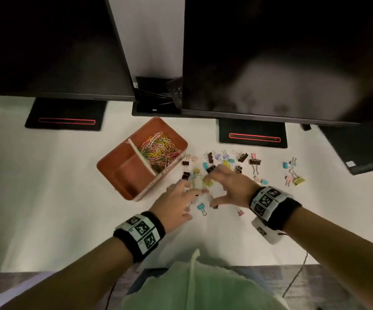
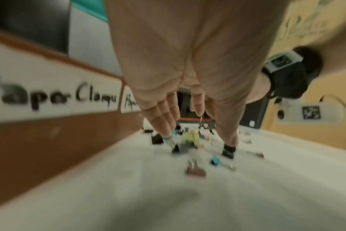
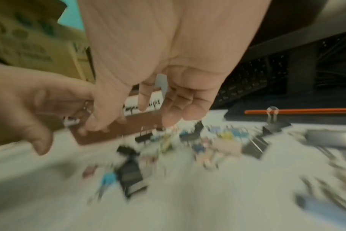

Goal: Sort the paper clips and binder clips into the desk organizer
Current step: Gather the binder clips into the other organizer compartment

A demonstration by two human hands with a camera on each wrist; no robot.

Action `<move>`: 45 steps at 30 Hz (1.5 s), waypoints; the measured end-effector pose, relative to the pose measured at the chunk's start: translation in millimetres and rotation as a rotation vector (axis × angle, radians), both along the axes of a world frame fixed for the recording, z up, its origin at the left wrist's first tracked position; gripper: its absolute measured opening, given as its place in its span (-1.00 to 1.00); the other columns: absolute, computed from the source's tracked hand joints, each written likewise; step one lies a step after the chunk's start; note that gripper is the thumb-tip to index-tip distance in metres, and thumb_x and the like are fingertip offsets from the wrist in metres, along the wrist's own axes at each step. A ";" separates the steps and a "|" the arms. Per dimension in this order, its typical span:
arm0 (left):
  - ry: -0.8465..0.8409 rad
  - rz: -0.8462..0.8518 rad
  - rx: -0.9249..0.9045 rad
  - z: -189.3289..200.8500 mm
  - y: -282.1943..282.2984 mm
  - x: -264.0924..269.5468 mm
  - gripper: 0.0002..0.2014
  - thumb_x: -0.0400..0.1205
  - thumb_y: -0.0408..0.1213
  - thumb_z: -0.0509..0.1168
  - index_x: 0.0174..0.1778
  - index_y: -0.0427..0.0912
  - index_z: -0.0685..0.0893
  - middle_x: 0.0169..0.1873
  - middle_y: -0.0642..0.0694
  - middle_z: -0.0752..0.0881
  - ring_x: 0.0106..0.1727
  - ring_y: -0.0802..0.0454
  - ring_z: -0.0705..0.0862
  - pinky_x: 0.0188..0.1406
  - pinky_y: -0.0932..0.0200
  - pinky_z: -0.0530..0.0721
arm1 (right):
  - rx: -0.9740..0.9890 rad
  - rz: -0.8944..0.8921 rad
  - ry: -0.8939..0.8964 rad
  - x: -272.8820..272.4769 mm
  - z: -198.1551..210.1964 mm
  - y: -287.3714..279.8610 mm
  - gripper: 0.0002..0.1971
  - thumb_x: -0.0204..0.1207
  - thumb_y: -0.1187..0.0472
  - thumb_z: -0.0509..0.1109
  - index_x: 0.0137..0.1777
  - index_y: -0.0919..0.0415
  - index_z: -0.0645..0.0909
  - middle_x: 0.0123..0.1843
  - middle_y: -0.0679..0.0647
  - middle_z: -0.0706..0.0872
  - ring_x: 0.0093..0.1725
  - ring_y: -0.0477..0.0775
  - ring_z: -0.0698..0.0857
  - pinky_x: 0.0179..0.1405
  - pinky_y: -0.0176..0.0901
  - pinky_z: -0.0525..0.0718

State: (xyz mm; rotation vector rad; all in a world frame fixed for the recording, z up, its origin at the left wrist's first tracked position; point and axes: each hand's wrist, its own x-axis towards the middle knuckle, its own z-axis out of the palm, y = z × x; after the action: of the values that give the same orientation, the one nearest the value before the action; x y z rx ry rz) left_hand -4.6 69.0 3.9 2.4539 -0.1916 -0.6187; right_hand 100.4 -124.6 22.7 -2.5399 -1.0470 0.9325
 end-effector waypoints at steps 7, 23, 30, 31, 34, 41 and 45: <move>0.002 0.003 0.043 -44.3 -13.9 0.0 -0.58 0.54 -0.40 0.30 0.33 -0.08 0.50 0.35 -0.08 0.38 0.15 0.00 0.43 0.17 0.25 0.51 | -0.144 0.010 0.040 -34.0 -33.1 -1.6 -0.24 0.36 -0.01 0.51 0.51 -0.11 0.21 0.38 0.10 0.34 0.14 0.16 0.61 0.13 0.10 0.68; -0.162 0.223 -0.253 -26.4 -0.3 -6.6 -0.86 0.45 -0.46 0.39 -0.17 -0.15 0.63 -0.08 0.06 0.59 -0.28 0.25 0.59 -0.18 0.46 0.60 | 0.121 -0.232 -0.039 -23.8 -55.5 -1.1 -0.88 0.54 0.31 0.28 -0.06 0.29 0.65 0.06 0.20 0.60 -0.09 0.23 0.63 -0.06 0.00 0.67; -0.279 0.312 -0.378 27.1 26.9 -15.3 -0.83 0.43 -0.44 0.45 -0.19 -0.10 0.65 -0.08 0.16 0.61 -0.18 0.13 0.67 -0.17 0.26 0.70 | 0.133 -0.219 -0.062 -11.1 -55.0 4.3 -0.84 0.54 0.29 0.25 0.08 0.23 0.57 0.00 0.20 0.67 -0.04 0.21 0.63 -0.03 0.11 0.67; -0.298 0.346 -0.393 33.0 32.5 -17.1 -0.82 0.42 -0.46 0.46 -0.20 -0.11 0.66 -0.08 0.16 0.61 -0.18 0.13 0.67 -0.17 0.26 0.70 | 0.134 -0.201 -0.051 -10.9 -51.9 6.2 -0.81 0.55 0.28 0.25 0.12 0.23 0.58 0.03 0.20 0.67 -0.01 0.21 0.63 0.00 0.11 0.67; -0.349 0.492 -0.425 46.6 54.3 -21.0 -0.81 0.41 -0.50 0.48 -0.22 -0.14 0.67 -0.07 0.20 0.59 -0.19 0.14 0.67 -0.11 0.28 0.71 | 0.204 -0.118 -0.046 -12.9 -30.8 18.8 -0.83 0.54 0.27 0.31 0.09 0.22 0.64 0.04 0.17 0.66 0.00 0.16 0.65 0.01 0.00 0.66; -0.297 0.790 -0.276 47.3 116.1 -23.5 -0.74 0.47 -0.39 0.44 -0.18 0.12 0.64 -0.11 0.13 0.71 -0.11 0.08 0.74 -0.01 0.23 0.72 | 0.525 0.079 -0.055 -21.9 26.5 121.4 -0.83 0.47 0.26 0.41 0.05 0.22 0.65 0.01 0.12 0.64 -0.09 0.10 0.67 -0.02 0.01 0.72; -0.212 0.860 -0.264 59.2 126.9 -16.3 -0.85 0.66 -0.21 0.19 -0.05 0.07 0.67 -0.12 -0.06 0.76 -0.07 -0.03 0.75 0.08 -0.08 0.73 | 0.480 0.002 0.000 -24.5 35.3 162.2 -0.49 0.46 0.08 0.44 0.39 0.09 0.41 0.30 0.10 0.53 0.17 0.13 0.62 0.11 0.03 0.68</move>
State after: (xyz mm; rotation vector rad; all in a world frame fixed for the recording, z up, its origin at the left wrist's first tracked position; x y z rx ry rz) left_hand -20.9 196.0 63.1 2.0610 0.6327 0.0458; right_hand 75.9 37.6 57.9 -2.1404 -1.1142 0.5906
